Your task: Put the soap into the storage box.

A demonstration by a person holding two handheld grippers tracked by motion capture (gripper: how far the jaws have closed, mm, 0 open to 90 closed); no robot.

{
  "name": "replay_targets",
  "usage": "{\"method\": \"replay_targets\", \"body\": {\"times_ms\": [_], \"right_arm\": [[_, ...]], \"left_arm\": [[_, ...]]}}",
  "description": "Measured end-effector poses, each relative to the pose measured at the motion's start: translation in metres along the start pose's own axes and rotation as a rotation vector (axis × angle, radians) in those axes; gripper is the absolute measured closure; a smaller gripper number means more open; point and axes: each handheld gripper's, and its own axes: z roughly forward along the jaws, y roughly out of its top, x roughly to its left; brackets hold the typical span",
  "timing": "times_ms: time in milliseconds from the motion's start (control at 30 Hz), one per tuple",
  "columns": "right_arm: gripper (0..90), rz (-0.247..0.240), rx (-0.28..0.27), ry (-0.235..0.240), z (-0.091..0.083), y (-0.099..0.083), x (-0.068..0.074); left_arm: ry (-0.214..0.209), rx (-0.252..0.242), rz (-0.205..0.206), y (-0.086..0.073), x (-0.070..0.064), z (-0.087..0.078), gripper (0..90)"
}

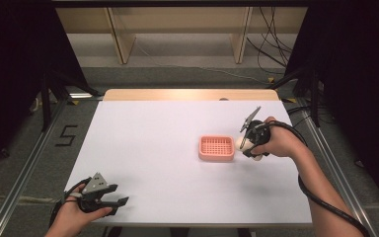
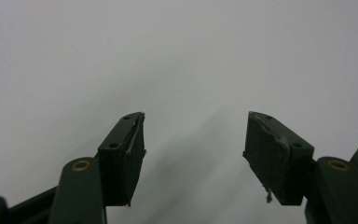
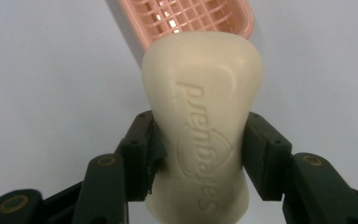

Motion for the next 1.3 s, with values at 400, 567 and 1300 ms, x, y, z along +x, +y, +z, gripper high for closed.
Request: {"method": "replay_targets", "body": {"times_ms": [400, 567, 1300], "right_arm": [[50.6, -0.022, -0.01, -0.012, -0.001, 0.008, 0.001], [50.6, -0.036, -0.01, -0.007, 0.001, 0.011, 0.0], [50.6, -0.07, 0.021, -0.008, 0.002, 0.025, -0.001]], "left_arm": [[0.01, -0.015, -0.016, 0.0, -0.001, 0.001, 37.3], [0.01, -0.017, -0.014, 0.0, -0.001, 0.001, 37.3], [0.015, -0.018, 0.004, 0.0, 0.001, 0.0, 37.3]]}}
